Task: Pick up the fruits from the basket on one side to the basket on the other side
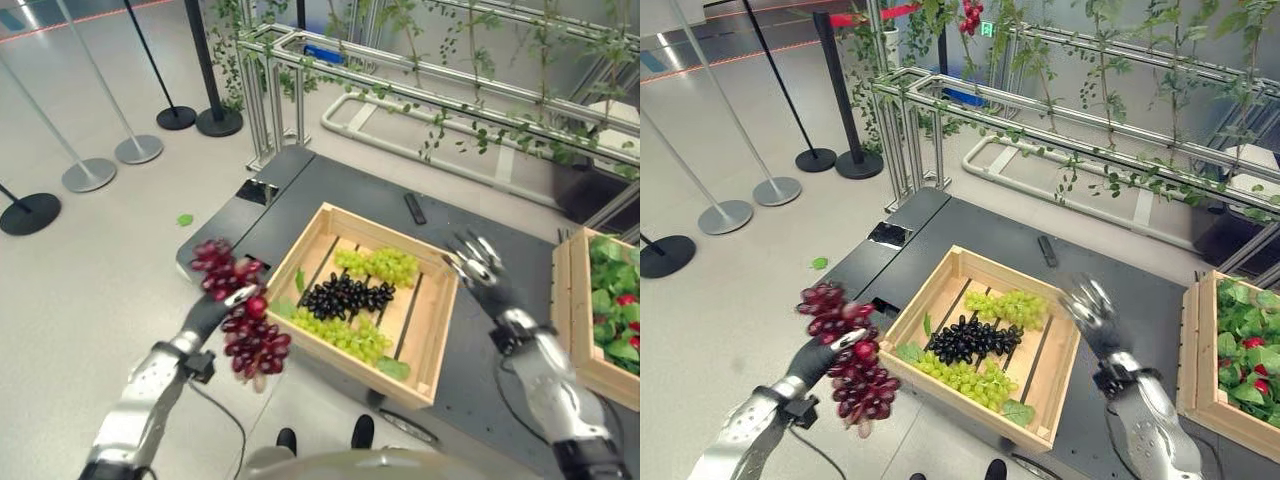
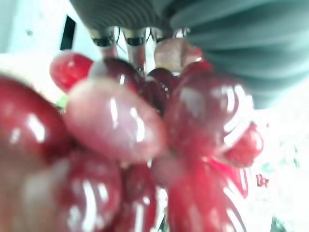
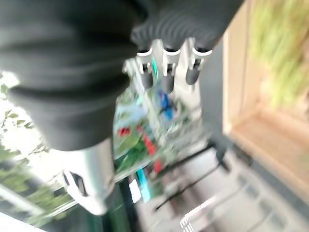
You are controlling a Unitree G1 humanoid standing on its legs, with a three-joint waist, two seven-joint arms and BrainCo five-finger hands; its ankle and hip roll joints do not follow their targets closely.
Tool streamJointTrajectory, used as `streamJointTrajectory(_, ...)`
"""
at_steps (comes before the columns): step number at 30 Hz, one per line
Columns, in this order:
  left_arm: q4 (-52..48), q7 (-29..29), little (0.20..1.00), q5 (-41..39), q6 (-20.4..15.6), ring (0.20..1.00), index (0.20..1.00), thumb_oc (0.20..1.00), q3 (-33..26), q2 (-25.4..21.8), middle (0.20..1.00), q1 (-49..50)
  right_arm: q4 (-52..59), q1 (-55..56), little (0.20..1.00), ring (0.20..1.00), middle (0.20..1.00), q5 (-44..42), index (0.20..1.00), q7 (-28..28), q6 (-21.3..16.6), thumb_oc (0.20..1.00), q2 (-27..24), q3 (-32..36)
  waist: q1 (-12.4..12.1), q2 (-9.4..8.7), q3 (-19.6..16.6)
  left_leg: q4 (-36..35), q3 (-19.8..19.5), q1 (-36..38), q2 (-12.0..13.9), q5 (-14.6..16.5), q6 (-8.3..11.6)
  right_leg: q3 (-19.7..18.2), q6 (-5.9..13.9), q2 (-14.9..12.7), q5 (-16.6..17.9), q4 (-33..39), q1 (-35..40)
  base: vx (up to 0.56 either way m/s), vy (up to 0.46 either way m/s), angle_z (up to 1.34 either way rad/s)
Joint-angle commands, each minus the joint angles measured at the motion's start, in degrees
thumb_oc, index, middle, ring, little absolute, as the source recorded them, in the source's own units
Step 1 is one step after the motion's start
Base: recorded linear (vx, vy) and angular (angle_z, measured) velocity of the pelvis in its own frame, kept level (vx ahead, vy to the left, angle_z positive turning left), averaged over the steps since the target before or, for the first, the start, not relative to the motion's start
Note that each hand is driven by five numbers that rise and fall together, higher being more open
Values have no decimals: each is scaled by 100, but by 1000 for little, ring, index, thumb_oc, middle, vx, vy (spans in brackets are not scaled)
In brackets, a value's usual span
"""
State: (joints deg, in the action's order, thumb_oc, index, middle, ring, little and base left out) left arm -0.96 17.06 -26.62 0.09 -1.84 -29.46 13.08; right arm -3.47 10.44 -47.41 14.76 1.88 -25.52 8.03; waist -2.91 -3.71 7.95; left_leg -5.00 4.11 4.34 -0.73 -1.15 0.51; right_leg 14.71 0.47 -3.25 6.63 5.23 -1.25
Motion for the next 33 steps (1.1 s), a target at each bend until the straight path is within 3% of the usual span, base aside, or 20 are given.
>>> streamJointTrajectory(1,-114,78,200,-238,-598,200,200,200,-321,-143,200,-69,46,-146,1000,1000,1000,342,1000,86,-374,1000,-148,178,71,-160,-321,248,-207,-143,-395,318,-135,180,832,-550,87,-123,93,0,0,0)
streamJointTrajectory(14,510,-460,200,322,-866,200,200,200,-985,197,200,276,-852,-15,1000,1000,1000,1451,1000,-618,-884,1000,82,777,131,-25,-355,326,-139,-25,-336,392,-102,175,788,-499,-17,-138,198,2,1,-2)
streamJointTrajectory(15,614,-669,200,422,-950,200,200,200,-1084,278,200,250,-1016,-53,1000,1000,1000,1840,1000,-927,-1053,1000,82,837,154,-5,-322,445,-106,-51,-342,442,-113,141,788,-509,-17,-175,177,-30,41,-2)
streamJointTrajectory(19,596,-849,200,466,-1009,200,200,200,-1209,419,200,282,-1147,-64,1000,1000,1000,2041,1000,-1061,-1097,1000,143,820,195,12,-236,812,58,-151,-355,601,-104,78,790,-547,4,-223,145,-49,51,-11)
streamJointTrajectory(20,564,-988,200,545,-1050,200,200,200,-1344,515,200,340,-1049,-100,1000,1000,1000,2144,1000,-1076,-1086,1000,207,781,227,-20,-124,1324,172,-325,-351,784,-88,-25,799,-609,18,-314,64,-116,38,-25)
streamJointTrajectory(22,473,-1196,200,577,-1099,200,200,200,-1407,536,200,318,-971,-264,1000,1000,1000,2093,1000,-1149,-1121,1000,208,657,93,-54,42,1929,-82,-592,-418,933,-9,-305,772,-586,25,-441,-101,-150,72,-57)
streamJointTrajectory(23,433,-1305,200,613,-1110,200,200,200,-1420,586,200,289,-939,-347,1000,1000,1000,2129,1000,-1179,-1113,1000,212,553,57,-37,87,1866,-145,-557,-415,1075,-46,-413,783,-553,44,-509,-185,-103,99,-90)
streamJointTrajectory(26,377,-1417,200,706,-1116,200,200,200,-1371,660,200,273,-888,-372,1000,1000,1000,2165,1000,-1223,-1094,1000,228,567,101,-33,168,1802,-43,-480,-480,1103,-159,-583,895,-676,202,-679,-408,-87,108,-69)
streamJointTrajectory(33,340,-1627,200,979,-1114,200,200,200,-1386,503,200,196,-903,-358,1000,1000,1000,2321,1000,-1281,-1093,1000,232,461,212,-210,430,2188,196,-593,-634,1376,-363,-989,1058,-800,475,-950,-809,-92,93,-24)
